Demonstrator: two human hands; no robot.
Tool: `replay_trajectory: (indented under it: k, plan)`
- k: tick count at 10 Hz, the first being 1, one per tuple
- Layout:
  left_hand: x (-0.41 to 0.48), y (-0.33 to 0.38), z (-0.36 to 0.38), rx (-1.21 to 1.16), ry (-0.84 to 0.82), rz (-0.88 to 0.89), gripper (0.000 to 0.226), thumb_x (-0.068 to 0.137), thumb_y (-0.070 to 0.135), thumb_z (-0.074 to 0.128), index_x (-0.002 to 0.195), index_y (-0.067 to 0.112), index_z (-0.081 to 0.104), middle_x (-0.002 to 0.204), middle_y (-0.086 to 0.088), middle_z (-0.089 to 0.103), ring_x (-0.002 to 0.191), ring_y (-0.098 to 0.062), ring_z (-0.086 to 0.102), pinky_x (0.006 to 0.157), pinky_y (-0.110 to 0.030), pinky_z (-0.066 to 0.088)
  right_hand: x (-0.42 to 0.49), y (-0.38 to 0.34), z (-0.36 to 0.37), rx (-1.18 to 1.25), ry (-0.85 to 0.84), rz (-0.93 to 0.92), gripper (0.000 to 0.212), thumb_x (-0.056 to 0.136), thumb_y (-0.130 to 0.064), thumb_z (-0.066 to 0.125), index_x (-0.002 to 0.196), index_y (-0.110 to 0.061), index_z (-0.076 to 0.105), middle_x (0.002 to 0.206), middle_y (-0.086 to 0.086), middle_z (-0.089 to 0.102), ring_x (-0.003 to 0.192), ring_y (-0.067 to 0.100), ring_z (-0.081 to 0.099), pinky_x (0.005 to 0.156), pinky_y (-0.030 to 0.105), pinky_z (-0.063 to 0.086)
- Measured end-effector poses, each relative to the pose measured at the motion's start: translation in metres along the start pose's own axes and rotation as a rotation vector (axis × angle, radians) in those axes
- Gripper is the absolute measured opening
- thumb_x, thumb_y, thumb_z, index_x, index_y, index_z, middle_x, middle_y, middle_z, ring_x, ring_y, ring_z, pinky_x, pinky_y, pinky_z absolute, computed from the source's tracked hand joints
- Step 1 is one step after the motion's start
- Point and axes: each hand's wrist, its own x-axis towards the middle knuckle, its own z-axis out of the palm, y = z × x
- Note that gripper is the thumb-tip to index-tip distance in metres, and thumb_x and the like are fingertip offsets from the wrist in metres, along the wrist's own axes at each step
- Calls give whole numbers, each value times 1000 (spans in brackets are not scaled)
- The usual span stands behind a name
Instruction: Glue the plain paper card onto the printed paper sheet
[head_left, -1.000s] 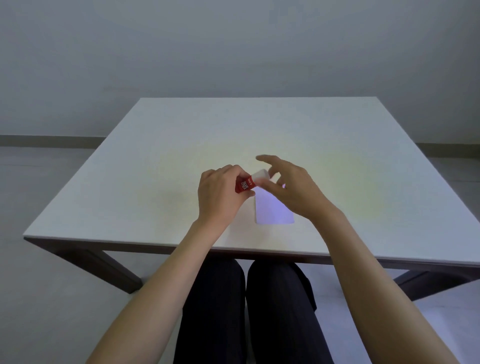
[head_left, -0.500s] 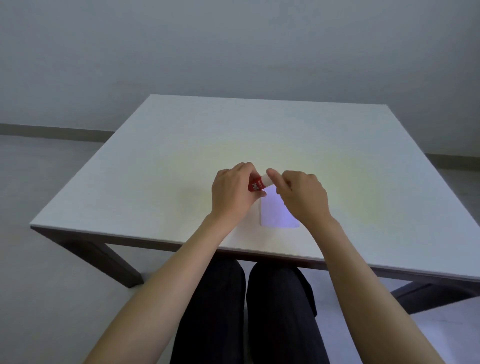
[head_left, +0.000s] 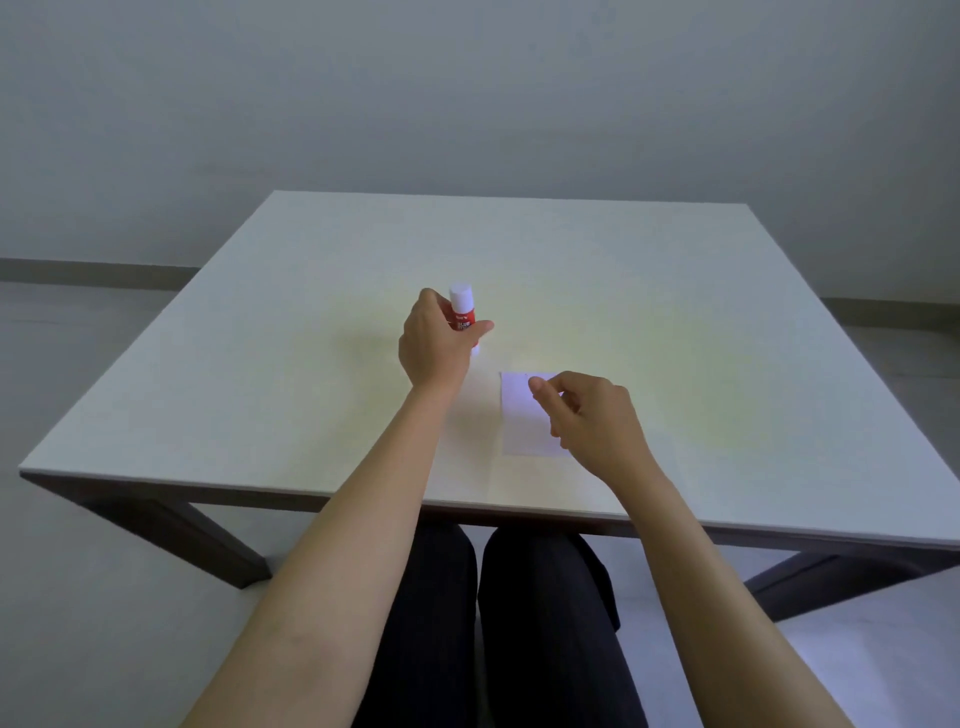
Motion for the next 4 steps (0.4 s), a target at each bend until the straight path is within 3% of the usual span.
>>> replay_trajectory:
  k: [3, 4]
  plan:
    - [-4, -12, 7, 32, -26, 23, 45, 66, 39, 78, 84, 17, 43, 85, 3, 62, 75, -21, 56, 64, -31, 36, -1, 7, -2, -46, 3, 0, 24, 92, -40, 53, 86, -20, 65, 59, -1, 61, 64, 24, 62, 60, 32, 47]
    - [-9, -20, 7, 41, -105, 9, 54, 64, 35, 81, 104, 14, 51, 99, 3, 62, 92, -24, 63, 70, -33, 44, -2, 10, 3, -108, 56, 8, 24, 92, -41, 53, 88, -21, 65, 48, -9, 48, 53, 13, 48, 49, 24, 32]
